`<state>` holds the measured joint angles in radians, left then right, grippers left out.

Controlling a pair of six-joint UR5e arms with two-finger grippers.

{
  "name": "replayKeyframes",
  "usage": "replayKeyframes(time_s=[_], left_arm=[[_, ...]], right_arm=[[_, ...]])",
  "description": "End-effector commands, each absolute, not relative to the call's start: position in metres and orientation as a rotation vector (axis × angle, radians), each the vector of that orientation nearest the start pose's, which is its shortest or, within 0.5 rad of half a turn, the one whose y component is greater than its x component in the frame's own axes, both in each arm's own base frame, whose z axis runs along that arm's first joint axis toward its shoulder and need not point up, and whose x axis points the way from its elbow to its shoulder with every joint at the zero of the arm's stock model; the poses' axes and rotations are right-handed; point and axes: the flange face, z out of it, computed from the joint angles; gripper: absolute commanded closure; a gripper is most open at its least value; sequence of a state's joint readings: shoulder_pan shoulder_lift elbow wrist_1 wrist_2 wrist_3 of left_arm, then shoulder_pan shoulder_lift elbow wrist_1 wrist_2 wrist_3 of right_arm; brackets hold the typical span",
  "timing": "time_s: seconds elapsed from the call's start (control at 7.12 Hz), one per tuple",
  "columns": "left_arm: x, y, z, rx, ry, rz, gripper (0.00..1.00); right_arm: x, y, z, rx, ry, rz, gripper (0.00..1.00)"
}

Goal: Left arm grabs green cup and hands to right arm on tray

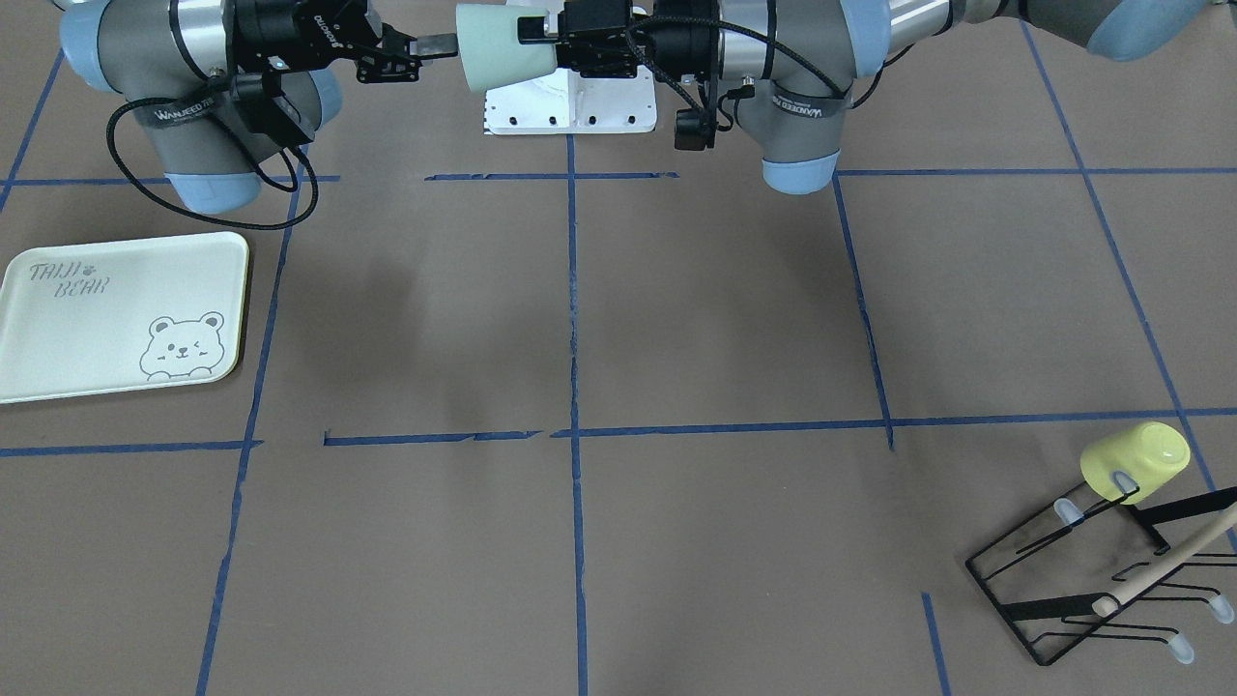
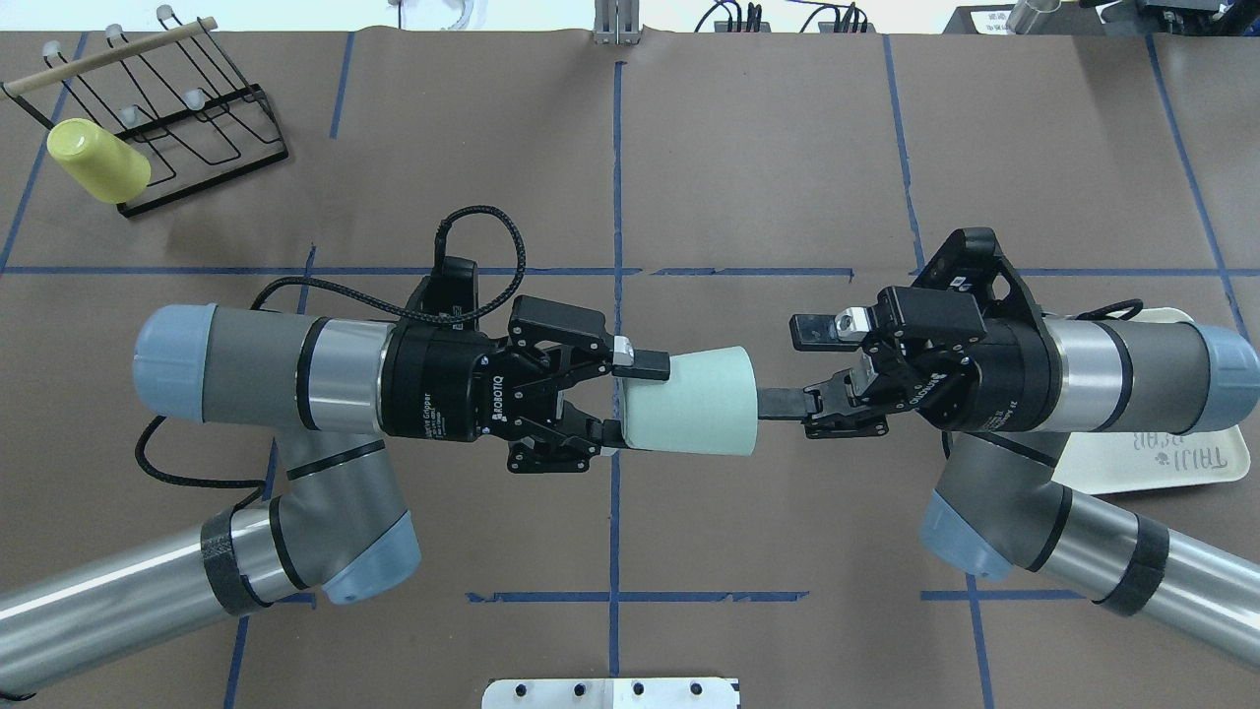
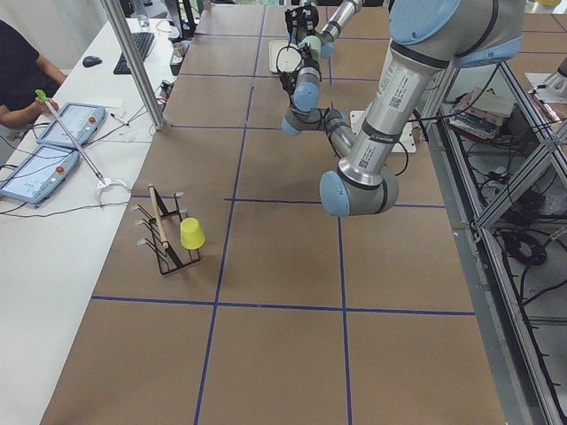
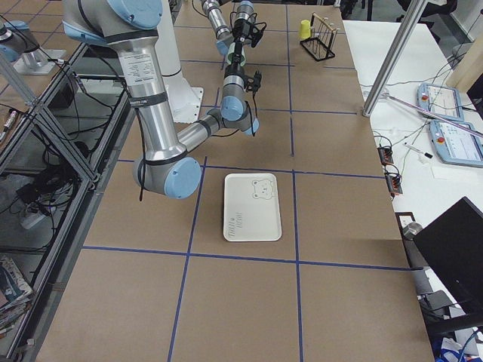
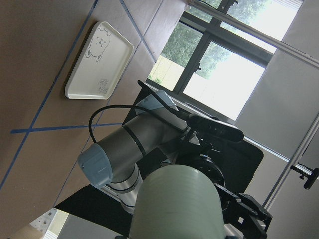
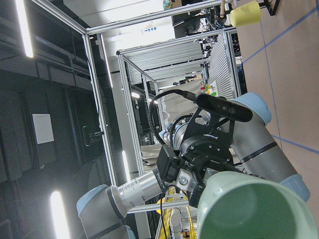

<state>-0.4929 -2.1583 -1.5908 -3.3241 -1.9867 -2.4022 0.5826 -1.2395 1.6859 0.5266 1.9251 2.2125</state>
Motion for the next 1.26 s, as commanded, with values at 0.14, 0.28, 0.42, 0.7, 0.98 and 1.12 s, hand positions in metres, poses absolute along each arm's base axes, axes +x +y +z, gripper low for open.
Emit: replayKeyframes(time_s=[0.14,0.28,0.42,0.7,0.98,1.12], left_arm=[[0.443,-0.340,0.155,-0.584,2.215,-0.194,0.95],[0.443,-0.339,0.155,-0.586,2.215,-0.193,0.95],[0.445,-0.337,0.155,-0.589,2.214,-0.191,0.94],[0.444,-0.337,0.154,-0.589,2.216,-0.190,0.91],[0.443,-0.336,0.153,-0.589,2.218,-0.188,0.75],[0.443,-0.336,0.153,-0.587,2.217,-0.188,0.50]], right_arm=[[-0.342,-0.331,0.255,-0.226,-2.461,0.067,0.26],[-0.344,-0.329,0.254,-0.234,-2.464,0.073,0.33],[-0.346,-0.327,0.254,-0.239,-2.468,0.079,0.39],[-0.347,-0.326,0.255,-0.239,-2.467,0.076,0.72],[-0.349,-0.322,0.259,-0.176,-2.465,0.053,0.89],[-0.349,-0.321,0.261,-0.169,-2.462,0.050,0.97]])
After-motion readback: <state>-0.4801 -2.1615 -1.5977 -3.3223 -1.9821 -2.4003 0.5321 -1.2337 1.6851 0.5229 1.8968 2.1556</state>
